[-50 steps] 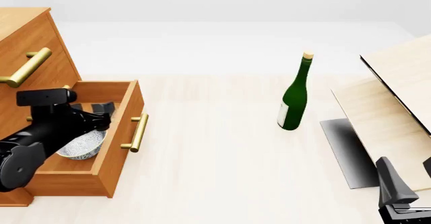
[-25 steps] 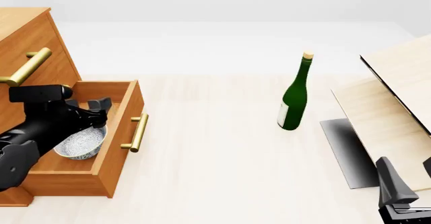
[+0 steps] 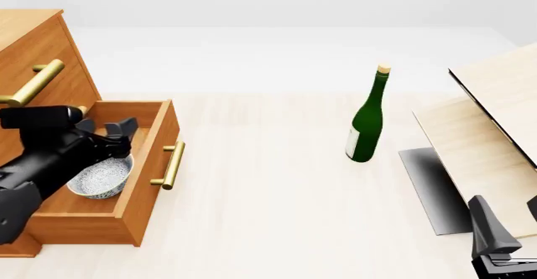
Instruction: Put the bowl in the bottom drawer of the cabinet.
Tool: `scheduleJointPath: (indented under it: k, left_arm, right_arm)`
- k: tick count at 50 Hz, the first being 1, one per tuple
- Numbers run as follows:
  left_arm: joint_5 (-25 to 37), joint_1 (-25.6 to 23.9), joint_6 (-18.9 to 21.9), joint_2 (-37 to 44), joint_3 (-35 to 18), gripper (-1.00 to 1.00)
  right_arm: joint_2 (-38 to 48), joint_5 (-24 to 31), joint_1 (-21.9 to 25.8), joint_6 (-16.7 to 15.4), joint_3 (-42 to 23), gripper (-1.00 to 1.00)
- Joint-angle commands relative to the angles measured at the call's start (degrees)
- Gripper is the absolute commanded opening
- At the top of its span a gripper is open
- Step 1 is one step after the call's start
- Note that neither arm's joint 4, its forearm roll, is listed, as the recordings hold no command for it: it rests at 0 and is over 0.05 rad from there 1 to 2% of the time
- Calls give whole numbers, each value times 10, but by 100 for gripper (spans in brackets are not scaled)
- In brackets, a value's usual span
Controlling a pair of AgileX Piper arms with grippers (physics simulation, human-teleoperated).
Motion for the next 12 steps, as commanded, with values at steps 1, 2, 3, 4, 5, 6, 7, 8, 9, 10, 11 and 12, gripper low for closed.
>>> scheduleJointPath:
  k: [1, 2, 3, 4, 5, 6, 7, 8, 9, 10, 11, 12]
  left_arm:
    - [-15, -7, -18, -31, 21, 100]
    - [-16, -7, -20, -35, 24, 100]
    - [-15, -8, -20, -41, 27, 100]
    - [-12, -9, -21, -47, 27, 100]
    - [-9, -10, -21, -53, 27, 100]
    - [-7, -10, -21, -63, 30, 100]
    - [-4, -7, -4, -68, 32, 100]
    - [3, -7, 16, -74, 30, 100]
    - [8, -6, 19, -86, 31, 100]
    - [12, -6, 11, -90, 31, 100]
    - [13, -7, 7, -96, 33, 100]
    - [13, -7, 7, -96, 33, 100]
  right_arm:
    - [0, 0, 0, 0, 0, 100]
    - [0, 0, 0, 0, 0, 100]
    - [0, 0, 0, 0, 0, 100]
    - [0, 0, 0, 0, 0, 100]
    - [0, 0, 0, 0, 0, 100]
    - [0, 0, 0, 0, 0, 100]
    - [0, 0, 0, 0, 0, 100]
    - [0, 0, 0, 0, 0, 100]
    - [0, 0, 0, 0, 0, 100]
    - [0, 0, 0, 0, 0, 100]
    - [0, 0, 0, 0, 0, 100]
    - [0, 0, 0, 0, 0, 100]
